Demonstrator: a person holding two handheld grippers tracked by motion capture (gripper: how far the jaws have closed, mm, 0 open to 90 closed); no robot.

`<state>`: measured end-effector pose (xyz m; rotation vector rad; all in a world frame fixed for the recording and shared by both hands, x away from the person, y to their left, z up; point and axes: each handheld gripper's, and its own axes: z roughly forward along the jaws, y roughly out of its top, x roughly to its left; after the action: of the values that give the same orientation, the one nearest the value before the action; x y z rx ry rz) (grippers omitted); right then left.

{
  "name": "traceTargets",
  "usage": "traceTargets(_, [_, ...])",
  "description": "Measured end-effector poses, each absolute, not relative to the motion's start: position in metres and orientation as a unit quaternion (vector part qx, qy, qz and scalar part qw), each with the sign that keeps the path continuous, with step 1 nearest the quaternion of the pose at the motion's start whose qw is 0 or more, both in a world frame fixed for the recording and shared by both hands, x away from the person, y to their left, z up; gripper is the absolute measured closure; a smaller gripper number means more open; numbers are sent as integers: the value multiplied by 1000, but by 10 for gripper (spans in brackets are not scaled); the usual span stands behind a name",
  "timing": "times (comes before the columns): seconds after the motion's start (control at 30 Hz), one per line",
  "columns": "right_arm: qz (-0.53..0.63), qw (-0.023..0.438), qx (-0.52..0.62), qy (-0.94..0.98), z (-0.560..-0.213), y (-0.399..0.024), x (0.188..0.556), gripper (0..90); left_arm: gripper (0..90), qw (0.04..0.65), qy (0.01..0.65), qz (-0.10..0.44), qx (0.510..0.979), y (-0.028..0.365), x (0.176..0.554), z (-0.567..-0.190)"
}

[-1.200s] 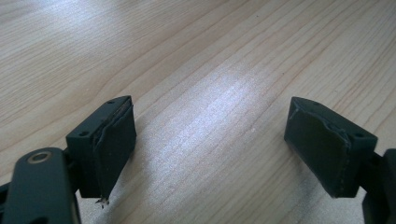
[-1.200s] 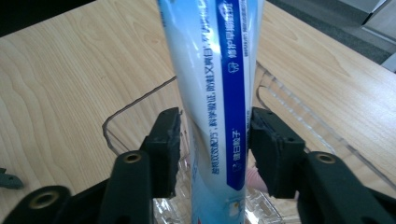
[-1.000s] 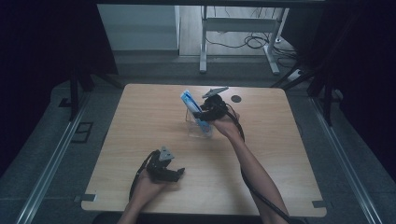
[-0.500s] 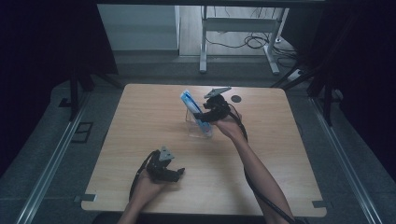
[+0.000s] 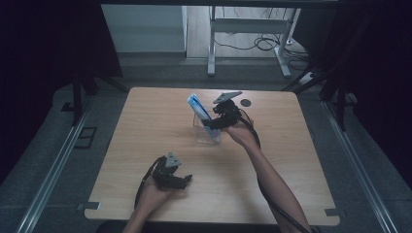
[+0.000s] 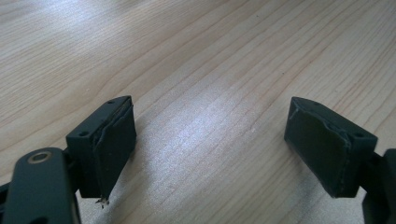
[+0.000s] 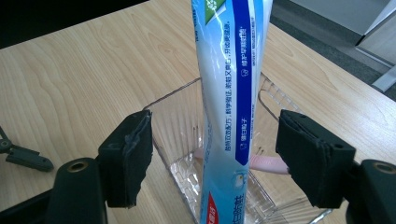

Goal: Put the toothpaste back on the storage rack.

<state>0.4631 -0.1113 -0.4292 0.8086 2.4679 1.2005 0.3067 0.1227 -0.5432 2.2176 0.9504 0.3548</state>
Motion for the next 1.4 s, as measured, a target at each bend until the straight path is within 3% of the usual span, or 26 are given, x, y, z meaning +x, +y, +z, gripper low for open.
traceTargets(1.4, [429, 148, 270, 849, -425, -141, 435, 228, 166, 345, 367, 137, 853, 122, 307, -543])
